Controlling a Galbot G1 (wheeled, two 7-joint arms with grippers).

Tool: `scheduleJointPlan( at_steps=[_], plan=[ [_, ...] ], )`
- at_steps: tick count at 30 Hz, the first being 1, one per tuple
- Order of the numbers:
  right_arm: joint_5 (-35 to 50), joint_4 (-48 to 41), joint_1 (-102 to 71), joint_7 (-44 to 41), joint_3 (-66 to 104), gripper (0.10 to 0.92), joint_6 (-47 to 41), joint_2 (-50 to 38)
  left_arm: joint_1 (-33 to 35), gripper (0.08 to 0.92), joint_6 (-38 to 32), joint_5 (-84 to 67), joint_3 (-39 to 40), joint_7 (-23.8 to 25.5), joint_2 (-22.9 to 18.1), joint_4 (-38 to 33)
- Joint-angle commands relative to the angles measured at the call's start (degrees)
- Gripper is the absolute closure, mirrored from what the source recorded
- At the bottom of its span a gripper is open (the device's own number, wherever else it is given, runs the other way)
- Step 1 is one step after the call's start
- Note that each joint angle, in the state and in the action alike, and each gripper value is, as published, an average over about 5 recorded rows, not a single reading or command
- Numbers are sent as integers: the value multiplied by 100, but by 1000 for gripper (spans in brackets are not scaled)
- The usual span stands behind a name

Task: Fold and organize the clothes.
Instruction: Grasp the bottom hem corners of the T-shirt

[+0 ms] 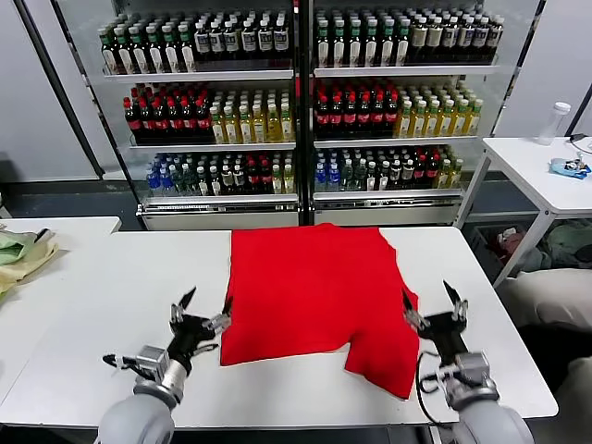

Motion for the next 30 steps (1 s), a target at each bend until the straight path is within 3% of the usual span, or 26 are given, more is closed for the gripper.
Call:
scheduleJointPlan(
  at_steps=[1, 17, 22, 30],
  plan=[
    [461, 344, -1251, 85, 76, 203, 0, -157, 566, 177, 932, -603, 812, -1346, 193, -405],
    [563, -159, -729, 298, -308, 218, 38, 153, 160, 177, 836, -1157, 747, -1783, 168, 146],
    [835, -202, -650, 365, -335, 344, -62, 136, 219, 213, 827, -1132, 767, -1668, 152, 137],
    [1151, -281, -546, 280, -399, 568, -150, 107, 288, 440, 827, -1114, 776, -1568, 50, 121]
  ],
)
